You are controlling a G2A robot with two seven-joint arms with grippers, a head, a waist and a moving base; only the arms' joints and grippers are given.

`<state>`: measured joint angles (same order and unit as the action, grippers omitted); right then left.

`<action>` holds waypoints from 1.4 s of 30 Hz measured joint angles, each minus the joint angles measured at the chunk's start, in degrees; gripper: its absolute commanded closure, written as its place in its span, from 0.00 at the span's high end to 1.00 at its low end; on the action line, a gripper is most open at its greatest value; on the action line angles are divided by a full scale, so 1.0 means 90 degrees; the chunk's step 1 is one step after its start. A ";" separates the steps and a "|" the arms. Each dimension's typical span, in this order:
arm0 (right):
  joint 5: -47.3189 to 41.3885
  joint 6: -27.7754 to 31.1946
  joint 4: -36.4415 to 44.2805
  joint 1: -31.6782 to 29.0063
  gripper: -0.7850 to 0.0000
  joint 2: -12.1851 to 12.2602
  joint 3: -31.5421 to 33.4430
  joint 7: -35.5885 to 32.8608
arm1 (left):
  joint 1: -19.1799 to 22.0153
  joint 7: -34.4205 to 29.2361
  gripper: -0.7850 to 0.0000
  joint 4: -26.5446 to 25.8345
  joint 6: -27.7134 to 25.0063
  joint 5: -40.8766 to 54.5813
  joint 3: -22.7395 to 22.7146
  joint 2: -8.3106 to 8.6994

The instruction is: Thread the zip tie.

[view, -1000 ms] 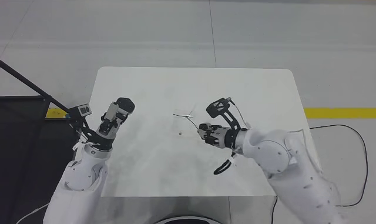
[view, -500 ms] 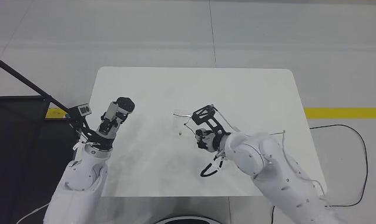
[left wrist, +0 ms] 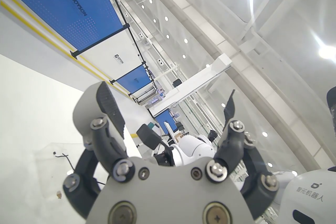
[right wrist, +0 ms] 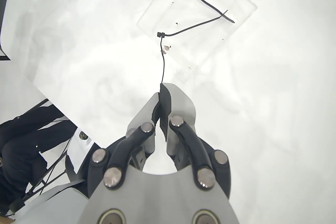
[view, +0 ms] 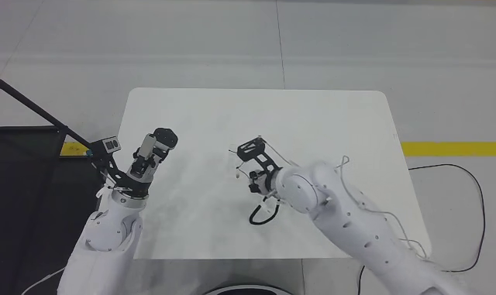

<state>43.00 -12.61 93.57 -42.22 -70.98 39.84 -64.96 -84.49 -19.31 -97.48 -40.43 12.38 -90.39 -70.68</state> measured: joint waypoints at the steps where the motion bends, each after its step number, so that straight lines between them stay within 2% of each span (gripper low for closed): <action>1: -0.0009 -0.0020 -0.0063 0.0043 0.00 -0.0029 -0.0045 -0.0002 | 0.0000 0.0000 1.00 0.0000 0.0000 0.0000 0.0000 0.0000; 3: -0.0026 -0.0060 -0.0189 0.0135 0.00 -0.0094 -0.0136 0.0004 | 0.0000 0.0000 1.00 0.0000 0.0000 0.0000 0.0000 0.0000; 4: -0.0032 -0.0075 -0.0235 0.0169 0.03 -0.0119 -0.0165 0.0009 | 0.0000 0.0000 1.00 0.0000 0.0000 0.0000 0.0000 0.0000; 8: -0.0058 -0.0118 -0.0392 0.0279 0.46 -0.0213 -0.0246 0.0027 | 0.0000 0.0000 1.00 0.0000 0.0000 0.0000 0.0000 0.0000; 15: 0.0016 -0.0096 -0.0289 0.0237 0.45 -0.0260 -0.0174 0.0141 | 0.0000 0.0000 1.00 0.0000 0.0000 0.0000 0.0000 0.0000; 25: 0.0300 0.0019 0.0292 -0.0168 0.44 -0.0158 0.0240 0.0243 | 0.0000 0.0000 1.00 0.0000 0.0000 0.0000 0.0000 0.0000; 27: 0.0350 0.0041 0.0442 -0.0274 0.52 -0.0128 0.0358 0.0296 | 0.0000 0.0000 1.00 0.0000 0.0000 0.0000 0.0000 0.0000; 29: 0.0380 0.0091 0.0661 -0.0433 0.73 -0.0082 0.0534 0.0389 | 0.0000 0.0000 1.00 0.0000 0.0000 0.0000 0.0000 0.0000; 32: 0.0444 0.0207 0.1051 -0.0734 1.00 0.0003 0.0852 0.0573 | 0.0000 0.0000 1.00 0.0000 0.0000 0.0000 0.0000 0.0000; 36: 0.0431 0.0512 0.1725 -0.1313 1.00 0.0148 0.1428 0.0983 | 0.0000 0.0000 1.00 0.0000 0.0000 0.0000 0.0000 0.0000; 42: 0.0119 0.1552 0.2803 -0.2548 1.00 0.0392 0.2638 0.2027 | 0.0000 0.0000 1.00 0.0000 0.0000 0.0000 0.0000 0.0000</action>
<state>44.07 1.36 118.80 -65.15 -67.44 63.58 -46.72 -84.49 -19.31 -97.48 -40.43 12.38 -90.39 -70.68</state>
